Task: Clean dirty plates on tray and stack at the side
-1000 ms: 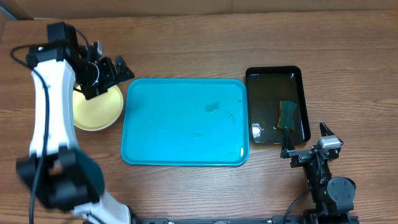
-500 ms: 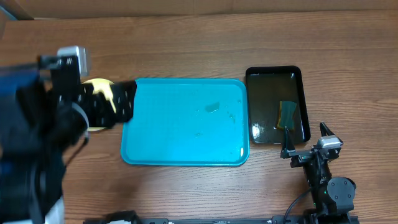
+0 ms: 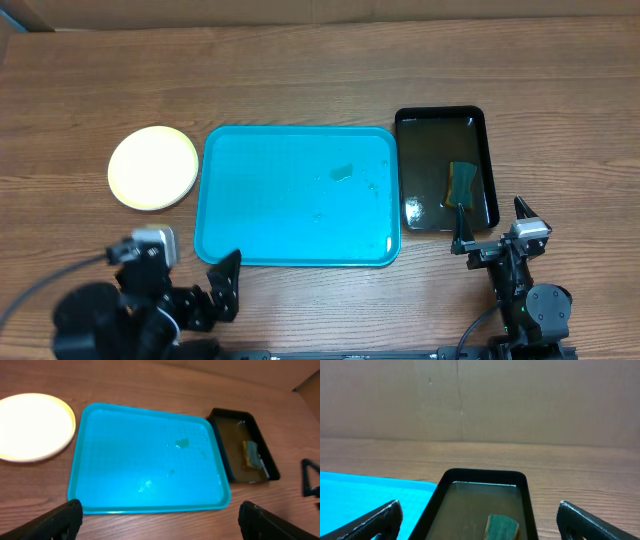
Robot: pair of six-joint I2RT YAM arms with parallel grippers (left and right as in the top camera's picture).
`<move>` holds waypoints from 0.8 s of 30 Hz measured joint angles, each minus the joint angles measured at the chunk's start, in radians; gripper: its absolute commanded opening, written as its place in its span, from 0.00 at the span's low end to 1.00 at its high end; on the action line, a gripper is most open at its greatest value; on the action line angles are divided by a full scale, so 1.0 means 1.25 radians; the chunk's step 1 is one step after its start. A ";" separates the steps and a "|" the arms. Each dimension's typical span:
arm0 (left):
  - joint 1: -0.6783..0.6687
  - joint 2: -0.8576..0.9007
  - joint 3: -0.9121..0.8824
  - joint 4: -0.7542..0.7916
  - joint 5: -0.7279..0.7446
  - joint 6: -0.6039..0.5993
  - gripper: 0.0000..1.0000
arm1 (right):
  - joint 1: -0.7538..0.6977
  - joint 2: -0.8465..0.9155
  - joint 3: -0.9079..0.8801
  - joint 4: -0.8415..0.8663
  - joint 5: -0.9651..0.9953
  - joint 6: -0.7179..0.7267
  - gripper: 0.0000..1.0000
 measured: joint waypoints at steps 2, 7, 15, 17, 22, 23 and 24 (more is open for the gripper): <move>0.000 -0.064 -0.078 0.038 -0.002 -0.001 1.00 | 0.000 0.000 0.000 0.000 0.000 0.000 1.00; 0.000 -0.210 -0.256 0.194 -0.003 -0.033 1.00 | 0.000 0.000 0.000 0.000 0.000 0.000 1.00; -0.020 -0.359 -0.480 0.620 -0.006 -0.126 1.00 | 0.000 0.000 0.000 0.001 0.000 0.000 1.00; -0.036 -0.361 -0.521 0.758 -0.006 -0.136 1.00 | 0.000 -0.001 0.000 0.000 0.000 0.000 1.00; -0.058 -0.363 -0.632 1.100 -0.025 -0.153 1.00 | 0.000 -0.001 0.000 0.000 0.000 0.000 1.00; -0.059 -0.363 -0.654 1.145 -0.035 -0.154 1.00 | 0.000 -0.001 0.000 0.000 0.000 0.000 1.00; -0.060 -0.363 -0.666 1.165 -0.043 -0.154 1.00 | 0.000 -0.001 0.000 0.000 0.000 0.000 1.00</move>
